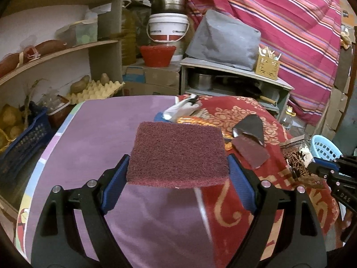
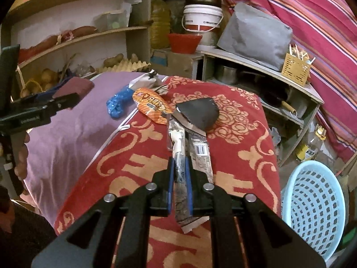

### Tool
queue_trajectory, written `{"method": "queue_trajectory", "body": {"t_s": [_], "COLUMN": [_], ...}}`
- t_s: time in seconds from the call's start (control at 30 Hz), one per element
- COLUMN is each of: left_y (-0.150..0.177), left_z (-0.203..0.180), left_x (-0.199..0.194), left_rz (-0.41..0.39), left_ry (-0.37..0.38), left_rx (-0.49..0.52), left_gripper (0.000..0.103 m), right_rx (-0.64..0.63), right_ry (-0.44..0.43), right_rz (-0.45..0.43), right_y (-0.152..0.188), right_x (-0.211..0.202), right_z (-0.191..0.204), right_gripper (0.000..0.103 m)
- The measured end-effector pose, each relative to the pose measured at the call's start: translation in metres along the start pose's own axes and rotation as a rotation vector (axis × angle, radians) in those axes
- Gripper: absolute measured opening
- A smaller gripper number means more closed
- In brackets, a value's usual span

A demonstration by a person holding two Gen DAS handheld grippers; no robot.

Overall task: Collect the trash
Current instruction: 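Carry the maroon pad and silver packet over the blue basket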

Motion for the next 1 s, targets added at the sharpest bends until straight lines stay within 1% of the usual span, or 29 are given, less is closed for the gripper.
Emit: {"method": "queue_trajectory", "body": {"t_s": [0.27,0.37,0.5,0.63,0.73,0.87,1.0], "left_y": [-0.006,-0.009,-0.013,-0.016,-0.015,-0.006,0.005], "left_z": [-0.046,-0.067,-0.098,-0.138,-0.173,-0.222,-0.270], "left_x": [0.008,0.010,0.012,0.015,0.020,0.029,0.037], "left_rz": [-0.007,-0.014,-0.020,-0.035,-0.030,-0.014,0.009], "left_ry": [0.050,0.078,0.118,0.158,0.208,0.270,0.342], "left_rx": [0.026,0.038,0.056,0.098,0.124,0.165,0.187], "left_gripper": [0.083,0.083,0.083,0.083,0.083,0.083,0.083], "right_rx": [0.054,0.081,0.133,0.204,0.247,0.302,0.352], "right_ry": [0.029,0.051,0.090,0.143,0.181,0.222,0.245], "right_rz": [-0.023,-0.037,-0.065,-0.089,-0.096,-0.088,-0.078], "right_y": [0.001,0.000,0.001,0.007,0.017,0.034,0.048], "right_x": [-0.013,-0.020,-0.036,-0.055,-0.065,-0.074,-0.079], "right_z": [-0.033,-0.052,-0.087,-0.132,-0.161,-0.198,-0.227], "right_gripper": [0.010,0.010,0.010,0.010,0.010,0.010,0.010]}}
Point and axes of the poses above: each gripper's, at about its wrist camera, not at the fingertips, and x roughly the way its jaws point, z to its left, y to its underside, the point moved 7 cm from there along x, roughly the way its jaws point, and after that the axes turned 4 degrees about -z, right-handed, at the moved point
